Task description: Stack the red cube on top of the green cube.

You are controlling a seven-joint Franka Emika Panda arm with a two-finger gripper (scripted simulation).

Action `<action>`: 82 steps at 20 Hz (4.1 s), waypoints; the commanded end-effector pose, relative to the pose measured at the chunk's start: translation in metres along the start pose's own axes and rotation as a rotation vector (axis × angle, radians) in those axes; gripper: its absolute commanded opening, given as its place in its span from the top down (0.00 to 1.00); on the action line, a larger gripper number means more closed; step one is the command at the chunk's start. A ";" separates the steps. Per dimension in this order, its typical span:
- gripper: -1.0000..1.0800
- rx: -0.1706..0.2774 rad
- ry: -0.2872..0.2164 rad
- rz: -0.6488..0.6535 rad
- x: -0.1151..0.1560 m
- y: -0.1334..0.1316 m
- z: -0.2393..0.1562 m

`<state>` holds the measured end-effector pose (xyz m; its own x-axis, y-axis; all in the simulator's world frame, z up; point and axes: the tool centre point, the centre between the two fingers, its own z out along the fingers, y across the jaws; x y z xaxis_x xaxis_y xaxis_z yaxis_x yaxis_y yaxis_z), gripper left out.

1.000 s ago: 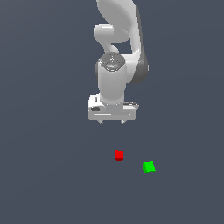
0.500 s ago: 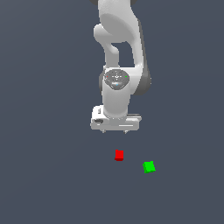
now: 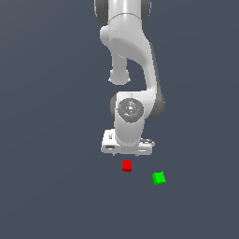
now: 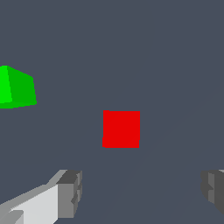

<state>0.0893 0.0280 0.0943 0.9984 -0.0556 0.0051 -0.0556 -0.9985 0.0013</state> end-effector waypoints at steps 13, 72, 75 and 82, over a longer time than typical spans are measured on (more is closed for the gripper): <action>0.04 0.001 -0.005 0.020 0.027 -0.010 0.024; 1.00 0.001 -0.005 0.020 0.028 -0.010 -0.026; 1.00 0.001 -0.004 0.020 0.028 -0.011 -0.025; 1.00 0.001 -0.004 0.020 0.033 -0.029 -0.017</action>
<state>0.1224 0.0496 0.1135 0.9970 -0.0769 0.0005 -0.0769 -0.9970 0.0002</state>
